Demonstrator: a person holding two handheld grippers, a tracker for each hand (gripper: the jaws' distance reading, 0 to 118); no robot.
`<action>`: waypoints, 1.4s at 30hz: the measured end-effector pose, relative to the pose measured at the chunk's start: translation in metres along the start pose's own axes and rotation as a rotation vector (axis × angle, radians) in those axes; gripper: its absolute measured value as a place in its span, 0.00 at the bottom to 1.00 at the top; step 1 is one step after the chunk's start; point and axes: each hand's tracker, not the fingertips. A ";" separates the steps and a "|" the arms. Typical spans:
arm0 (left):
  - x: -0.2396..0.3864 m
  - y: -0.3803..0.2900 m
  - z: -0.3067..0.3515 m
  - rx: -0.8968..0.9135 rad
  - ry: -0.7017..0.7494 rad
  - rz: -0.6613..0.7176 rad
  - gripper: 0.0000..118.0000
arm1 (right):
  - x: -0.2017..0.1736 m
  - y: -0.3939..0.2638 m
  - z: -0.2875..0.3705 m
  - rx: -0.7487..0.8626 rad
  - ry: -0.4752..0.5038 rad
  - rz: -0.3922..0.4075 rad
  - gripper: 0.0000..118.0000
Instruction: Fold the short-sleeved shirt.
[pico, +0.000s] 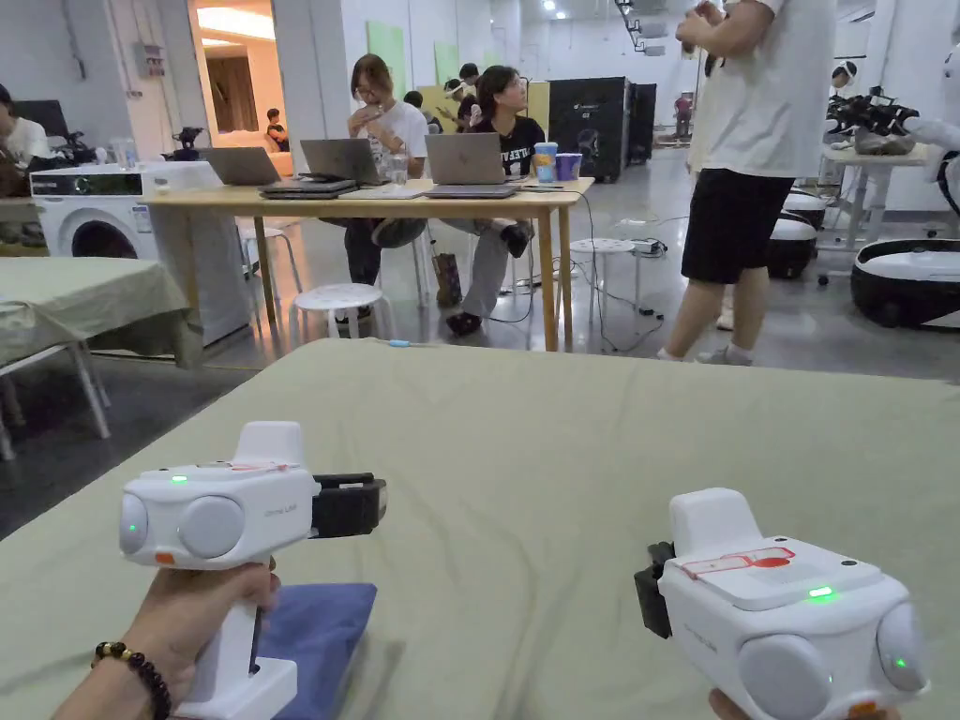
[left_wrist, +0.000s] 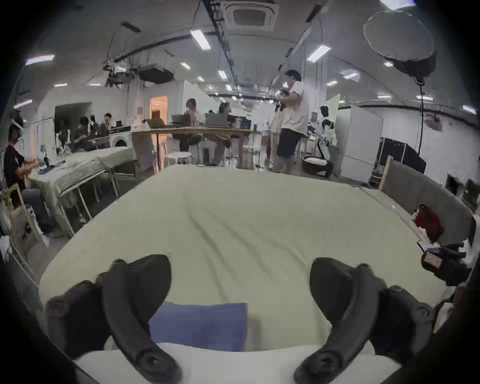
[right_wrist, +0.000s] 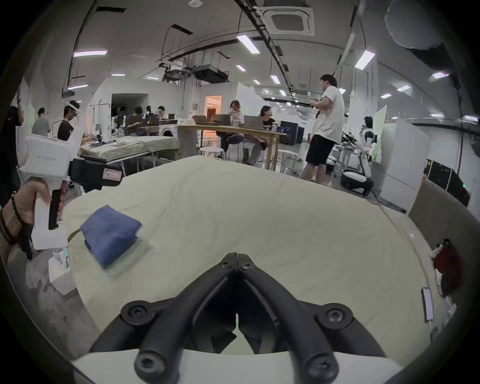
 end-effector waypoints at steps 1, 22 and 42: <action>0.008 0.000 0.004 0.010 0.001 -0.006 0.79 | 0.005 -0.002 0.003 0.002 -0.001 -0.007 0.00; 0.331 0.097 -0.008 0.411 -0.103 -0.216 0.00 | 0.193 0.105 0.066 0.293 -0.326 -0.117 0.00; 0.375 0.113 -0.080 0.403 -0.033 -0.158 0.00 | 0.261 0.099 0.012 0.385 -0.399 -0.116 0.00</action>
